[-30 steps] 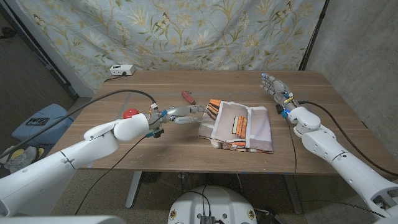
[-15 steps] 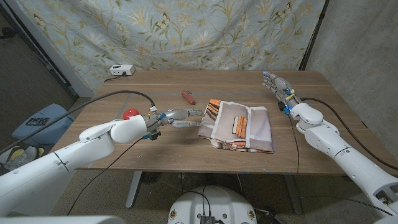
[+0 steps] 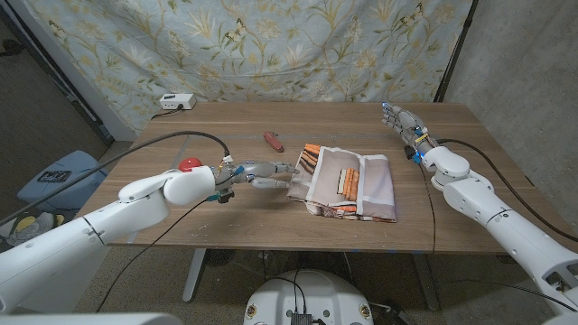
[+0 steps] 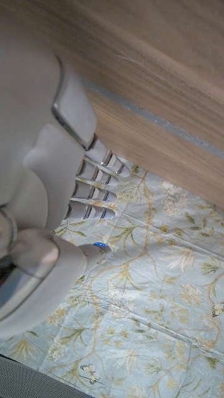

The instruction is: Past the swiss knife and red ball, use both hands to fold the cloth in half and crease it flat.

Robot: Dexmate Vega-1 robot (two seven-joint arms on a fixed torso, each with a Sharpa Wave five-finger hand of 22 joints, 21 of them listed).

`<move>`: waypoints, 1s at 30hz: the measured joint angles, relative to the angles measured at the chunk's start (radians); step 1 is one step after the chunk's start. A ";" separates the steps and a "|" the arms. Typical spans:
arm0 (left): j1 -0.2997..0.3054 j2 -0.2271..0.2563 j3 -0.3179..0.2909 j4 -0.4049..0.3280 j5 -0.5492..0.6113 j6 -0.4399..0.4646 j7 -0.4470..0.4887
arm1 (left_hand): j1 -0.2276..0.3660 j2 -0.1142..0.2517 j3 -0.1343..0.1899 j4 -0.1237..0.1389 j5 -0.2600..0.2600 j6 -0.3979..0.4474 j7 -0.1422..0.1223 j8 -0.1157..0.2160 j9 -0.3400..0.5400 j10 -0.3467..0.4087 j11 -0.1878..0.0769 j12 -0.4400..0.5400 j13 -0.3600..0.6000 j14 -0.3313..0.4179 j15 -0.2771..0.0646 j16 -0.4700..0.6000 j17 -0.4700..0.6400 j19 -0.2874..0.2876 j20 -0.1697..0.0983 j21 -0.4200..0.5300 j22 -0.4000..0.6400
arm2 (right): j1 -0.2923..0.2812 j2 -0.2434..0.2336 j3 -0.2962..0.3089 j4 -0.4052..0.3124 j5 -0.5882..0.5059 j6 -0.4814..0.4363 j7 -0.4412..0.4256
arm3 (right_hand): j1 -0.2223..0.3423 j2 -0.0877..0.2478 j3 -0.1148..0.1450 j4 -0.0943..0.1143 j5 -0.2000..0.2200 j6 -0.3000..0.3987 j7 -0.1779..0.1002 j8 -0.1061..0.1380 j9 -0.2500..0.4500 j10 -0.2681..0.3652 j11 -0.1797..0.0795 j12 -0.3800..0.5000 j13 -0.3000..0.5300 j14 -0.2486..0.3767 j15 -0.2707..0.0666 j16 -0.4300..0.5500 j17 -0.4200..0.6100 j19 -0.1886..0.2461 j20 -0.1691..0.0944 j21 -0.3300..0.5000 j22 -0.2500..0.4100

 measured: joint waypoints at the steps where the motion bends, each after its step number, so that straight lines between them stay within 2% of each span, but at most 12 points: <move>1: -0.005 -0.003 0.003 0.004 0.000 -0.003 -0.007 | 0.000 0.000 0.000 0.000 0.000 -0.004 0.004 0.000 0.000 0.000 0.000 0.000 0.000 0.000 0.000 0.000 0.000 0.000 0.000 0.000 0.000 | 0.001 0.000 0.000 0.002 -0.001 0.000 0.000 | 0.000 0.000 0.000 0.000 0.000 0.000 0.000 0.000 0.000 0.000 0.000 0.000 0.000 0.000 0.000 0.000 0.000 0.000 0.000 0.000 0.000; 7: -0.030 -0.015 0.020 0.025 0.000 -0.022 -0.046 | -0.003 -0.003 0.000 0.000 0.000 -0.005 0.005 0.000 0.000 0.011 -0.011 0.000 0.000 0.004 -0.004 0.000 0.000 0.000 0.000 0.000 0.000 | 0.005 -0.003 -0.005 0.002 -0.011 -0.005 -0.004 | 0.000 0.000 0.000 0.000 0.000 0.000 0.000 0.000 0.000 0.002 0.005 0.000 0.000 0.000 0.000 0.000 0.000 0.000 0.000 0.000 0.000; 9: -0.039 -0.019 0.026 0.033 -0.002 -0.024 -0.052 | -0.009 0.001 0.000 0.000 0.000 -0.003 0.008 0.000 0.000 0.016 -0.011 0.000 0.000 0.009 -0.009 0.000 0.000 0.008 -0.008 0.000 0.000 | 0.005 -0.008 -0.007 -0.004 -0.020 -0.021 -0.008 | 0.000 0.000 0.000 0.000 0.000 -0.002 0.002 0.000 0.000 -0.001 0.019 0.000 0.000 0.000 0.000 0.000 0.000 0.000 0.000 0.000 0.000; 15: -0.059 -0.029 0.039 0.054 -0.008 -0.041 -0.083 | -0.009 0.001 0.003 0.003 0.000 0.006 0.016 0.004 0.000 0.024 -0.009 0.004 0.000 0.015 -0.015 0.000 0.000 0.009 -0.009 0.000 0.000 | 0.008 -0.044 -0.021 -0.050 -0.044 -0.078 -0.020 | 0.000 0.000 -0.003 -0.003 0.000 -0.010 0.010 -0.005 0.000 -0.002 0.020 0.000 0.000 -0.005 0.005 0.000 -0.005 0.000 0.000 0.004 0.000; 22: -0.078 -0.037 0.052 0.073 -0.009 -0.050 -0.108 | -0.013 -0.003 0.003 0.003 0.000 0.006 0.016 0.004 0.000 0.024 -0.009 0.004 0.000 0.017 -0.016 0.000 0.000 0.013 -0.013 0.000 0.000 | 0.007 -0.083 -0.033 -0.107 -0.072 -0.148 -0.036 | 0.000 0.000 -0.003 -0.003 0.000 -0.015 0.015 -0.005 0.000 -0.006 0.038 0.000 0.000 -0.011 0.011 0.000 -0.005 -0.005 0.005 0.004 0.000; 24: -0.085 -0.040 0.056 0.078 -0.008 -0.053 -0.116 | -0.016 0.000 0.007 0.007 0.000 0.006 0.016 0.004 0.000 0.027 -0.005 0.004 0.000 0.017 -0.016 0.000 0.000 0.013 -0.013 0.000 0.000 | 0.004 -0.091 -0.036 -0.120 -0.080 -0.174 -0.043 | 0.006 -0.006 -0.004 -0.008 0.000 -0.019 0.020 -0.005 0.000 -0.002 0.042 0.000 0.000 -0.008 0.014 0.000 -0.006 -0.009 0.009 0.004 -0.001; 28: -0.095 -0.043 0.063 0.085 -0.005 -0.056 -0.128 | -0.017 0.001 0.005 0.008 0.000 0.006 0.016 0.004 0.000 0.027 -0.005 0.004 0.000 0.017 -0.016 0.000 0.000 0.013 -0.013 0.000 0.000 | -0.003 -0.120 -0.041 -0.166 -0.092 -0.221 -0.051 | 0.028 -0.028 0.001 -0.035 0.005 -0.005 0.055 -0.005 0.000 0.016 0.077 0.004 -0.002 -0.004 0.026 0.000 -0.016 -0.011 0.012 0.008 -0.002; 30: -0.100 -0.045 0.067 0.088 -0.002 -0.058 -0.136 | -0.019 0.004 0.003 0.011 0.000 0.006 0.016 0.004 0.000 0.027 -0.005 0.004 0.000 0.017 -0.016 0.000 0.000 0.013 -0.013 0.000 0.000 | -0.005 -0.130 -0.044 -0.182 -0.097 -0.245 -0.054 | 0.034 -0.034 0.001 -0.040 0.005 0.002 0.075 0.000 0.000 0.021 0.090 0.004 -0.003 0.000 0.033 0.000 -0.019 -0.008 0.017 0.009 -0.002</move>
